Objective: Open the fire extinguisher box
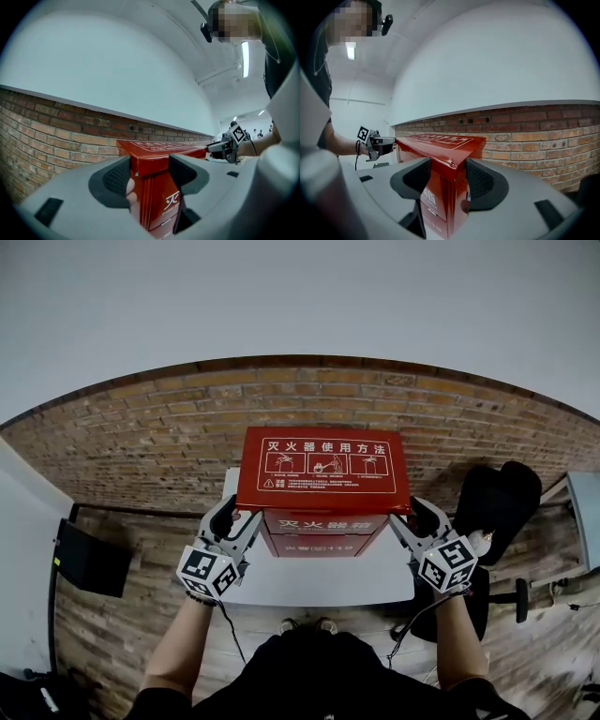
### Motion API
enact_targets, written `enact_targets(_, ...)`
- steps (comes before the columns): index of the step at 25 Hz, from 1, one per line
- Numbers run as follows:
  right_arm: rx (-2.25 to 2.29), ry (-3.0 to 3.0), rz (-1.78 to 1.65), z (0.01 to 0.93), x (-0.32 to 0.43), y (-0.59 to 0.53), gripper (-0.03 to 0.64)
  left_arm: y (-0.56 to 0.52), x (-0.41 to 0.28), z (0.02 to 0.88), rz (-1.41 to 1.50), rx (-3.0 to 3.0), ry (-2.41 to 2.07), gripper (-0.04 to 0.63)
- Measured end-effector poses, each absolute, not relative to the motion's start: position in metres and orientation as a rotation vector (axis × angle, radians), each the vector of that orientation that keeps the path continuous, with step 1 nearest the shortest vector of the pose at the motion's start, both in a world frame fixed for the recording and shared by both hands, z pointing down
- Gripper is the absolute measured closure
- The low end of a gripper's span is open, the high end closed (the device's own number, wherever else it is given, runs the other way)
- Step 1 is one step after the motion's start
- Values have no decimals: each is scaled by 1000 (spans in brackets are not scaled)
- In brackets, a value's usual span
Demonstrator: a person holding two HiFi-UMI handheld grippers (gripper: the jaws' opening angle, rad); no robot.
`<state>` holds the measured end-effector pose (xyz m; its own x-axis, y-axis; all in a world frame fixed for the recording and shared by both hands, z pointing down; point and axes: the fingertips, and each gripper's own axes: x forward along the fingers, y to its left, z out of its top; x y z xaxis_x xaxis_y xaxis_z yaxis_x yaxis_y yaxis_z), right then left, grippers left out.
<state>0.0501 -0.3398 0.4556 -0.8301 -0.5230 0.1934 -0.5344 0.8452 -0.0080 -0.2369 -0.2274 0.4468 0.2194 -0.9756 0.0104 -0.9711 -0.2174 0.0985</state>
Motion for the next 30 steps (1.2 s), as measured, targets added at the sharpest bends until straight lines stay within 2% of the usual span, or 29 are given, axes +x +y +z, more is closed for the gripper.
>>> enact_targets(7, 810, -2875, 93, 432, 50, -339, 370, -227, -237, 426, -43, 2423, -1947, 293)
enact_targets(19, 839, -2956, -180, 346, 35, -371, 370, -256, -251, 342, -74, 2574, -2022, 293)
enact_targets(30, 983, -3043, -147, 303, 13, -441, 370, -323, -271, 296, -140, 2570, -2072, 295)
